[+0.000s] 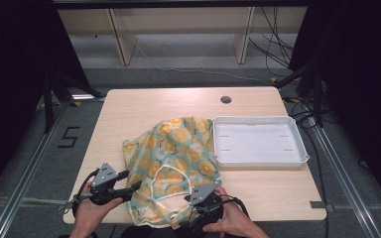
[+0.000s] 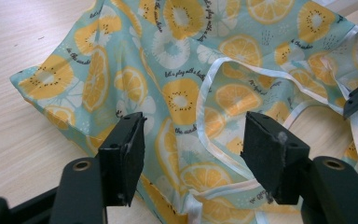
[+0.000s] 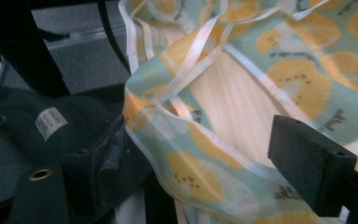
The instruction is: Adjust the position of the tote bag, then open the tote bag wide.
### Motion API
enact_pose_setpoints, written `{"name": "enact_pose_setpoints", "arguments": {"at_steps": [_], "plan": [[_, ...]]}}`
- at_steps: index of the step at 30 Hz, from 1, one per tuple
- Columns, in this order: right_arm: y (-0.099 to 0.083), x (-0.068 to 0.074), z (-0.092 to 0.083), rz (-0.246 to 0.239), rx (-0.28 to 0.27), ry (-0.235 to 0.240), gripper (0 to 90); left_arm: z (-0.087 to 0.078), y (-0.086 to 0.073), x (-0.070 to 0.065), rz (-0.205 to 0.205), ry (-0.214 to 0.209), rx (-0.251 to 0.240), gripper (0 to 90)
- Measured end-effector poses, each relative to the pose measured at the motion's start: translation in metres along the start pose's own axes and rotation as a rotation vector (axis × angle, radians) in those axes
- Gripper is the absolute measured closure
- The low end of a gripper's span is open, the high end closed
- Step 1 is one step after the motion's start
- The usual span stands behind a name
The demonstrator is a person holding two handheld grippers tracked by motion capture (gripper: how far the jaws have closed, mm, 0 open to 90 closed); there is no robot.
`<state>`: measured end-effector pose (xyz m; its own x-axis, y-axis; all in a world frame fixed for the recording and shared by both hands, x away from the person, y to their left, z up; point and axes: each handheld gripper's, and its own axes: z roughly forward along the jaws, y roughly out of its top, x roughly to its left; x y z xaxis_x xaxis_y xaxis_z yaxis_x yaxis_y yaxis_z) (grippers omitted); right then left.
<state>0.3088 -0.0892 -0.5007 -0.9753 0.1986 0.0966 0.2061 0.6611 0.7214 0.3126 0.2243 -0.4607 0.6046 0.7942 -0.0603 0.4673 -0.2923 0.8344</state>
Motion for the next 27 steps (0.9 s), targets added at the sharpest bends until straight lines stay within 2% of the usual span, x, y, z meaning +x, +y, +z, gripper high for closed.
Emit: {"name": "enact_pose_setpoints", "arguments": {"at_steps": [2, 3, 4, 7, 8, 9, 11, 13, 14, 16, 17, 20, 21, 25, 26, 27], "plan": [[-0.001, 0.000, 0.006, -0.004, 0.027, 0.007, 24.5, 0.000, -0.001, 0.001, 0.000, 0.001, -0.001, 38.4], [-0.001, 0.000, 0.008, -0.018, 0.037, 0.010, 29.9, 0.001, -0.001, 0.001, -0.002, -0.004, -0.001, 38.4], [-0.001, 0.000, 0.010, -0.057, 0.054, 0.012, 44.2, 0.001, -0.002, 0.002, 0.003, -0.005, 0.002, 38.2], [-0.001, 0.000, 0.009, -0.092, 0.067, 0.024, 67.6, 0.002, -0.002, 0.001, 0.003, -0.009, -0.001, 37.7], [0.000, 0.000, 0.007, -0.091, 0.046, 0.044, 72.2, 0.002, -0.002, 0.000, 0.003, -0.011, 0.002, 37.6], [0.001, 0.000, 0.005, -0.098, 0.032, 0.042, 80.0, 0.002, -0.002, 0.000, 0.007, -0.013, 0.001, 37.5], [0.003, -0.001, 0.000, -0.097, 0.003, 0.049, 87.0, 0.002, -0.002, -0.001, 0.010, -0.022, -0.004, 37.4], [0.005, -0.002, -0.004, -0.084, -0.028, 0.064, 88.8, 0.001, -0.001, -0.001, 0.021, -0.027, -0.002, 37.3], [0.007, -0.003, -0.007, -0.082, -0.048, 0.069, 89.2, 0.001, -0.002, -0.003, 0.012, -0.023, -0.008, 37.3], [0.011, -0.006, -0.012, -0.090, -0.087, 0.059, 89.6, 0.000, -0.001, -0.003, 0.023, -0.030, -0.009, 37.2], [0.013, -0.006, -0.014, -0.092, -0.096, 0.057, 89.7, -0.001, -0.001, -0.004, 0.002, -0.019, -0.022, 36.7], [0.023, -0.012, -0.026, -0.070, -0.142, 0.016, 89.9, -0.010, 0.004, -0.006, 0.013, -0.007, -0.067, 34.8], [0.027, -0.017, -0.028, -0.089, -0.156, -0.004, 89.9, -0.013, 0.006, -0.008, 0.007, -0.007, -0.086, 34.8], [0.044, -0.037, -0.039, -0.051, -0.216, -0.070, 90.0, -0.022, 0.013, -0.020, 0.047, -0.024, -0.140, 34.8], [0.048, -0.044, -0.041, -0.038, -0.228, -0.085, 90.0, -0.024, 0.014, -0.023, 0.062, -0.028, -0.139, 35.4], [0.052, -0.051, -0.042, -0.030, -0.241, -0.100, 90.0, -0.025, 0.015, -0.026, 0.095, -0.039, -0.144, 37.6]]}}
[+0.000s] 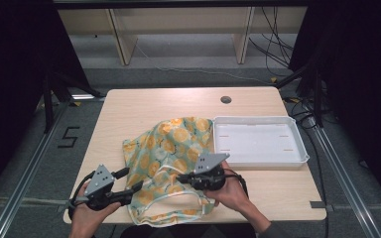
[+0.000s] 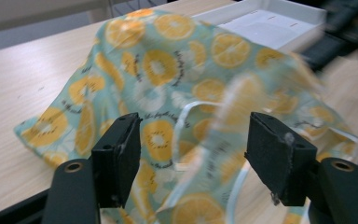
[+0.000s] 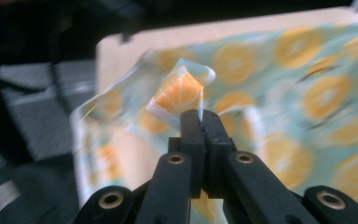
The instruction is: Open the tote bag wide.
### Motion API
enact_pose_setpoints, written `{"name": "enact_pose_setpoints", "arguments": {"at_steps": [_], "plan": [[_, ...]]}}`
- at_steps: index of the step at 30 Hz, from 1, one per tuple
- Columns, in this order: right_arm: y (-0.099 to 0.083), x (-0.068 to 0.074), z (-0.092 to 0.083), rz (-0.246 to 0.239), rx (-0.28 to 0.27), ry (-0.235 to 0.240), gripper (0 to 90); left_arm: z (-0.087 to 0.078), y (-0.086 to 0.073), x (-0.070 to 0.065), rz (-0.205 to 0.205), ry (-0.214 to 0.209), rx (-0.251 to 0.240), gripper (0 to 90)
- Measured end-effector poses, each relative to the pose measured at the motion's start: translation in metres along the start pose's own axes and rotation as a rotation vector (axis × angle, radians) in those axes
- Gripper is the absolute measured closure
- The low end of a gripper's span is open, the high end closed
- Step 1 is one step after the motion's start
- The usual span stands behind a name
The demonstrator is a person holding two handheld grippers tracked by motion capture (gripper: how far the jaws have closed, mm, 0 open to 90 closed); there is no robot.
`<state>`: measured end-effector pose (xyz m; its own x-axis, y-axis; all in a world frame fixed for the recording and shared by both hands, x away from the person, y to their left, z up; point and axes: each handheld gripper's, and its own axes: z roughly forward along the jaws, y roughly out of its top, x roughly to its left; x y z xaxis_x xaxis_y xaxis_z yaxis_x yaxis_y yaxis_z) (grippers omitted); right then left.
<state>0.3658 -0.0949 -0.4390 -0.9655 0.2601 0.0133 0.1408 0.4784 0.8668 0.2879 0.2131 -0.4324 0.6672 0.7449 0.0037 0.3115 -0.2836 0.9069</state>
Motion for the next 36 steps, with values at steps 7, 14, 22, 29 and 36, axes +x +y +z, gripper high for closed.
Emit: {"name": "enact_pose_setpoints", "arguments": {"at_steps": [7, 14, 22, 29, 36], "plan": [[0.018, -0.044, 0.006, 0.044, -0.067, -0.119, 90.0, 0.010, -0.002, -0.014, 0.129, -0.063, 0.035, 47.2], [0.025, -0.066, 0.010, 0.063, -0.074, -0.178, 90.0, 0.043, -0.015, -0.021, 0.186, -0.032, 0.150, 48.3], [0.021, -0.083, 0.014, 0.131, -0.080, -0.203, 90.0, 0.073, -0.014, -0.024, 0.283, -0.003, 0.239, 46.1], [0.020, -0.086, 0.012, 0.128, -0.054, -0.202, 89.9, 0.096, -0.026, -0.005, 0.307, 0.086, 0.351, 41.3], [0.011, -0.091, 0.019, 0.113, 0.003, -0.246, 89.7, 0.100, -0.027, 0.001, 0.308, 0.106, 0.409, 40.5]]}}
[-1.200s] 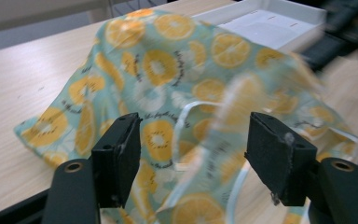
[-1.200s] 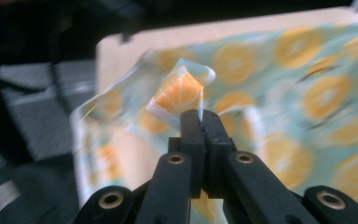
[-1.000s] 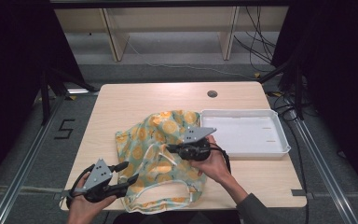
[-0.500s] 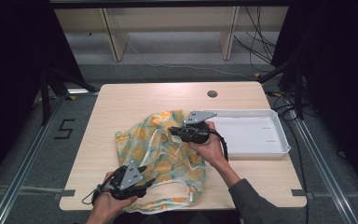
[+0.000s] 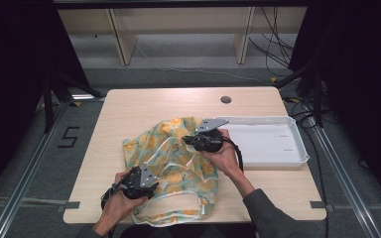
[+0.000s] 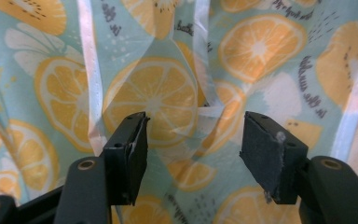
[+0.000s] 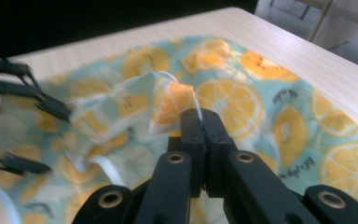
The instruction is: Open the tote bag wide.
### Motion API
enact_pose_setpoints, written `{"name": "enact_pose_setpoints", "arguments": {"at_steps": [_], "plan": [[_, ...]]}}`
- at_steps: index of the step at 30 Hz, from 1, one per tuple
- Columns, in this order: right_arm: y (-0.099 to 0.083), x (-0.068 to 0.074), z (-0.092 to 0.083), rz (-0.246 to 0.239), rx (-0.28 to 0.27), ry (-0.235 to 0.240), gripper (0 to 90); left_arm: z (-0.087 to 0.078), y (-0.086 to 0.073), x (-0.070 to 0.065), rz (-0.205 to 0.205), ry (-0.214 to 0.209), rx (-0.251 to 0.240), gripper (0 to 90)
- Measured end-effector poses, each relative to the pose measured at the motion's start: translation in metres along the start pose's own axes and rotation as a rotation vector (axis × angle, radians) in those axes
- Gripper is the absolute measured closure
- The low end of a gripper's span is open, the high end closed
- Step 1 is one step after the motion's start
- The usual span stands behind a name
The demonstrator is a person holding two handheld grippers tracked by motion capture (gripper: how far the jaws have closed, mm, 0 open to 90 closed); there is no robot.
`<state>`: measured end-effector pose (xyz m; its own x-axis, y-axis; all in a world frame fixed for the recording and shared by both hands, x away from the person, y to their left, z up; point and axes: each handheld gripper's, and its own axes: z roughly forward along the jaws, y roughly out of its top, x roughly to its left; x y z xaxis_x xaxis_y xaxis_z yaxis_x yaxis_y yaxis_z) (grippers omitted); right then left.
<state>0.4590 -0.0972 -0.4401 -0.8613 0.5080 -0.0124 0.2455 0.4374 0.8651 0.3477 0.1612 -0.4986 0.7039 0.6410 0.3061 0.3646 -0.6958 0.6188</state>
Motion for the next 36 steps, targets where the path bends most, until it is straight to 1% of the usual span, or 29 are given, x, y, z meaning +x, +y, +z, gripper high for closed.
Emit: {"name": "enact_pose_setpoints", "arguments": {"at_steps": [2, 3, 6, 7, 8, 10, 11, 12, 13, 14, 15, 16, 17, 18, 19, 20, 22, 23, 25, 26, 27, 28, 29, 31, 32, 33, 34, 35, 36], "plan": [[-0.002, -0.001, 0.004, -0.039, 0.019, -0.007, 89.2, -0.002, 0.000, 0.003, -0.005, 0.011, -0.007, 39.2], [-0.003, 0.001, 0.005, -0.028, 0.047, -0.018, 88.7, -0.004, 0.000, 0.004, -0.007, 0.022, -0.013, 39.1], [-0.008, 0.005, 0.014, -0.051, 0.104, -0.029, 84.6, -0.008, -0.001, 0.007, 0.000, 0.019, -0.036, 38.5], [-0.009, 0.006, 0.017, -0.076, 0.128, -0.044, 81.8, -0.008, 0.000, 0.007, 0.004, 0.014, -0.029, 38.4], [-0.011, 0.007, 0.020, -0.086, 0.151, -0.054, 77.7, -0.007, 0.000, 0.008, 0.002, 0.019, -0.024, 38.4], [-0.010, 0.009, 0.020, -0.073, 0.199, -0.075, 62.6, -0.004, -0.002, 0.009, -0.012, 0.005, -0.025, 38.5], [-0.008, 0.012, 0.018, -0.062, 0.198, -0.098, 57.2, -0.003, -0.002, 0.010, -0.002, -0.004, -0.033, 39.0], [-0.005, 0.015, 0.011, -0.056, 0.200, -0.113, 53.9, -0.003, -0.002, 0.011, -0.008, -0.007, -0.039, 39.2], [-0.001, 0.019, 0.004, -0.067, 0.184, -0.124, 49.5, -0.003, -0.002, 0.010, -0.030, -0.011, -0.032, 39.2], [0.002, 0.023, -0.005, -0.092, 0.171, -0.154, 43.8, -0.004, -0.002, 0.010, -0.029, -0.009, -0.032, 39.3], [0.005, 0.029, -0.015, -0.086, 0.178, -0.144, 40.8, -0.005, -0.002, 0.011, -0.010, -0.007, -0.045, 39.3], [0.006, 0.034, -0.024, -0.081, 0.169, -0.109, 40.0, -0.006, -0.002, 0.010, -0.033, -0.017, -0.036, 39.3], [0.006, 0.041, -0.034, -0.066, 0.183, -0.065, 40.1, -0.005, -0.002, 0.012, -0.016, -0.022, -0.050, 39.3], [0.004, 0.048, -0.041, -0.086, 0.169, -0.054, 40.0, -0.006, -0.002, 0.011, -0.044, -0.021, -0.040, 39.3], [-0.001, 0.055, -0.045, -0.102, 0.178, -0.046, 39.7, -0.005, -0.002, 0.012, -0.027, -0.013, -0.050, 39.2], [-0.004, 0.060, -0.046, -0.116, 0.196, -0.040, 39.5, -0.006, -0.002, 0.012, -0.047, -0.022, -0.037, 39.1], [-0.016, 0.070, -0.044, -0.120, 0.231, -0.048, 39.3, -0.008, -0.003, 0.012, -0.055, -0.030, -0.042, 39.1], [-0.023, 0.074, -0.040, -0.140, 0.252, -0.058, 38.9, -0.007, -0.003, 0.014, -0.038, -0.027, -0.056, 39.1], [-0.033, 0.078, -0.029, -0.161, 0.314, -0.060, 36.1, -0.008, -0.002, 0.015, -0.042, -0.027, -0.051, 39.1], [-0.038, 0.079, -0.023, -0.182, 0.337, -0.062, 35.9, -0.009, -0.003, 0.014, -0.067, -0.028, -0.046, 39.0], [-0.041, 0.079, -0.017, -0.194, 0.364, -0.074, 35.4, -0.008, -0.004, 0.014, -0.071, -0.032, -0.061, 39.0], [-0.045, 0.080, -0.012, -0.188, 0.389, -0.100, 35.0, -0.008, -0.004, 0.014, -0.073, -0.036, -0.070, 38.9], [-0.048, 0.078, -0.007, -0.208, 0.400, -0.100, 35.2, -0.008, -0.003, 0.017, -0.047, -0.027, -0.054, 38.8], [-0.053, 0.075, -0.001, -0.194, 0.423, -0.114, 41.0, -0.008, -0.004, 0.017, -0.055, -0.029, -0.051, 38.5], [-0.056, 0.073, 0.001, -0.209, 0.434, -0.119, 47.5, -0.009, -0.005, 0.015, -0.078, -0.038, -0.043, 38.4], [-0.057, 0.072, 0.003, -0.214, 0.445, -0.125, 60.6, -0.008, -0.005, 0.016, -0.055, -0.036, -0.061, 38.3], [-0.057, 0.070, 0.004, -0.248, 0.444, -0.105, 69.4, -0.009, -0.005, 0.017, -0.055, -0.037, -0.055, 38.1], [-0.056, 0.069, 0.003, -0.252, 0.437, -0.098, 76.9, -0.009, -0.004, 0.017, -0.054, -0.035, -0.050, 38.0], [-0.054, 0.069, 0.002, -0.255, 0.431, -0.090, 80.4, -0.009, -0.004, 0.016, -0.061, -0.027, -0.057, 37.9]]}}
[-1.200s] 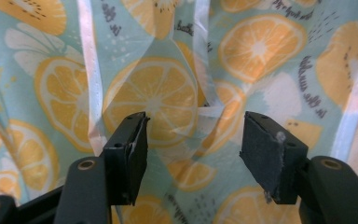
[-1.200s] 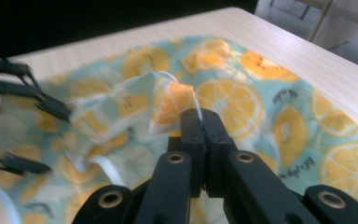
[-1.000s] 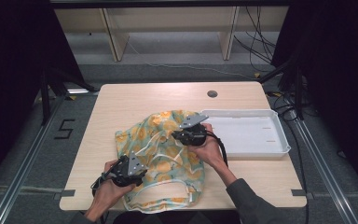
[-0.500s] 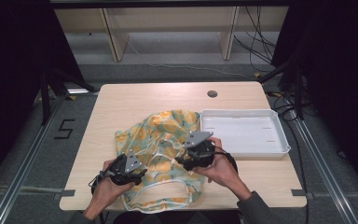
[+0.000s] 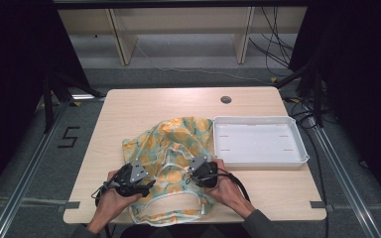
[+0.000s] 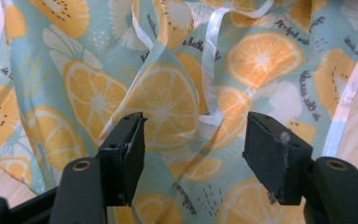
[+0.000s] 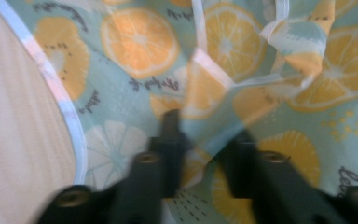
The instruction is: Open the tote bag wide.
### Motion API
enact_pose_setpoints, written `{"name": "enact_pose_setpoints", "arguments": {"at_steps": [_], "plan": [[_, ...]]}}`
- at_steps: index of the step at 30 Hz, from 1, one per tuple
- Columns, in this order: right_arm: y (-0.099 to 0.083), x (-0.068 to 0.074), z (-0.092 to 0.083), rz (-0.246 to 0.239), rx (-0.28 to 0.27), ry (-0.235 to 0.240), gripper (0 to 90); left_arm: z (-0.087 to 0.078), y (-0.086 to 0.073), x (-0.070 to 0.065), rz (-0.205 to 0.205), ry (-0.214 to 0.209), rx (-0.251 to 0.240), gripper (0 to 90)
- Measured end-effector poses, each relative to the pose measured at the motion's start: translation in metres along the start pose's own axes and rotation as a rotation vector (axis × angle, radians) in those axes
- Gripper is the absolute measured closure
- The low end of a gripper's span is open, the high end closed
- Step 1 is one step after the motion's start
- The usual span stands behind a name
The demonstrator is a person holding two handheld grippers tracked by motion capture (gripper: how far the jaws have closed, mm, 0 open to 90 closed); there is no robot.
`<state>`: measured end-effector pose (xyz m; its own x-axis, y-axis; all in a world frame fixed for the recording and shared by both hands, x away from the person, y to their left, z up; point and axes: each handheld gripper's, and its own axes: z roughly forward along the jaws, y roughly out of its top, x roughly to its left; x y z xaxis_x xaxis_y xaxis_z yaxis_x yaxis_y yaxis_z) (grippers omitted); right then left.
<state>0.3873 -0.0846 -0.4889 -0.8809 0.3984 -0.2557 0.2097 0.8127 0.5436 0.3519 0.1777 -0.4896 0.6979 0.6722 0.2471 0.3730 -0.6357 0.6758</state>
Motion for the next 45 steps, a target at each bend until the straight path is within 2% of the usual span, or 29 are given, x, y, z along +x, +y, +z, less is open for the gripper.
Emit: {"name": "enact_pose_setpoints", "arguments": {"at_steps": [1, 2, 3, 5, 6, 7, 8, 10, 11, 12, 13, 16, 18, 20, 23, 24, 25, 28, 29, 30, 31, 33, 34, 35, 36, 38, 39, 42, 45], "plan": [[0.001, 0.000, -0.004, 0.017, -0.006, 0.006, 84.6, -0.001, -0.001, -0.001, -0.021, -0.011, 0.000, 37.6], [0.003, -0.001, -0.009, 0.018, -0.022, 0.015, 87.2, -0.002, -0.001, 0.000, 0.003, -0.013, -0.008, 37.3], [0.005, -0.003, -0.014, 0.020, -0.039, 0.020, 89.0, -0.002, -0.002, 0.000, -0.002, -0.016, -0.021, 36.7], [0.009, -0.008, -0.026, 0.038, -0.094, 0.032, 90.0, -0.005, -0.002, 0.001, -0.002, -0.017, -0.005, 35.4], [0.012, -0.013, -0.032, 0.039, -0.135, 0.041, 90.0, -0.006, -0.003, 0.001, 0.002, -0.018, -0.002, 35.1], [0.015, -0.016, -0.039, 0.085, -0.173, 0.066, 90.0, -0.006, -0.004, 0.002, 0.003, -0.018, -0.007, 34.6], [0.019, -0.023, -0.049, 0.104, -0.227, 0.105, 90.0, -0.008, -0.005, 0.000, -0.026, -0.016, 0.014, 34.3], [0.025, -0.030, -0.061, 0.131, -0.303, 0.123, 90.0, -0.007, -0.005, 0.000, -0.022, 0.001, 0.015, 33.7], [0.028, -0.034, -0.069, 0.140, -0.334, 0.144, 90.0, -0.006, -0.004, 0.002, 0.011, 0.013, 0.008, 33.0], [0.031, -0.038, -0.075, 0.158, -0.376, 0.151, 90.0, -0.007, -0.004, -0.001, -0.013, 0.027, 0.022, 32.6], [0.033, -0.040, -0.081, 0.173, -0.403, 0.163, 90.0, -0.007, -0.004, -0.001, -0.001, 0.033, 0.025, 32.3], [0.034, -0.048, -0.095, 0.179, -0.470, 0.188, 90.0, -0.006, -0.003, -0.002, 0.017, 0.039, 0.024, 30.9], [0.032, -0.051, -0.101, 0.208, -0.491, 0.186, 90.0, -0.004, -0.002, -0.004, 0.022, 0.037, 0.022, 30.7], [0.030, -0.056, -0.103, 0.204, -0.514, 0.177, 90.0, -0.001, 0.000, -0.007, 0.034, 0.048, 0.030, 31.3], [0.029, -0.055, -0.102, 0.231, -0.500, 0.194, 90.0, 0.000, 0.004, -0.006, 0.059, 0.076, 0.017, 46.9], [0.029, -0.055, -0.101, 0.229, -0.497, 0.190, 90.0, 0.001, 0.004, -0.005, 0.066, 0.069, -0.020, 55.1], [0.029, -0.056, -0.102, 0.219, -0.481, 0.202, 90.0, -0.002, 0.004, -0.003, 0.085, 0.066, -0.033, 68.4], [0.029, -0.058, -0.100, 0.196, -0.480, 0.191, 90.0, -0.013, 0.008, 0.006, 0.112, 0.069, -0.071, 87.9], [0.028, -0.058, -0.100, 0.204, -0.471, 0.190, 90.0, -0.018, 0.011, 0.010, 0.114, 0.068, -0.085, 89.3], [0.028, -0.060, -0.098, 0.202, -0.492, 0.171, 90.0, -0.023, 0.013, 0.014, 0.115, 0.069, -0.101, 89.6], [0.027, -0.061, -0.100, 0.211, -0.474, 0.175, 90.0, -0.029, 0.016, 0.019, 0.115, 0.082, -0.116, 89.6], [0.027, -0.063, -0.097, 0.206, -0.486, 0.149, 90.0, -0.035, 0.022, 0.026, 0.066, 0.098, -0.184, 89.7], [0.027, -0.066, -0.096, 0.183, -0.477, 0.129, 90.0, -0.038, 0.026, 0.032, 0.060, 0.102, -0.187, 89.8], [0.027, -0.067, -0.094, 0.191, -0.469, 0.129, 90.0, -0.042, 0.029, 0.038, 0.054, 0.101, -0.193, 89.8], [0.027, -0.071, -0.093, 0.181, -0.455, 0.122, 90.0, -0.043, 0.033, 0.044, 0.019, 0.091, -0.226, 89.8], [0.029, -0.076, -0.090, 0.170, -0.431, 0.060, 90.0, -0.047, 0.040, 0.057, -0.027, 0.078, -0.272, 89.7], [0.030, -0.079, -0.088, 0.156, -0.415, 0.025, 90.0, -0.049, 0.043, 0.063, -0.040, 0.078, -0.280, 89.7], [0.034, -0.094, -0.083, 0.142, -0.402, -0.018, 90.0, -0.053, 0.053, 0.078, -0.073, 0.089, -0.299, 89.7], [0.041, -0.109, -0.077, 0.177, -0.397, -0.068, 90.0, -0.049, 0.059, 0.091, -0.103, 0.096, -0.315, 89.7]]}}
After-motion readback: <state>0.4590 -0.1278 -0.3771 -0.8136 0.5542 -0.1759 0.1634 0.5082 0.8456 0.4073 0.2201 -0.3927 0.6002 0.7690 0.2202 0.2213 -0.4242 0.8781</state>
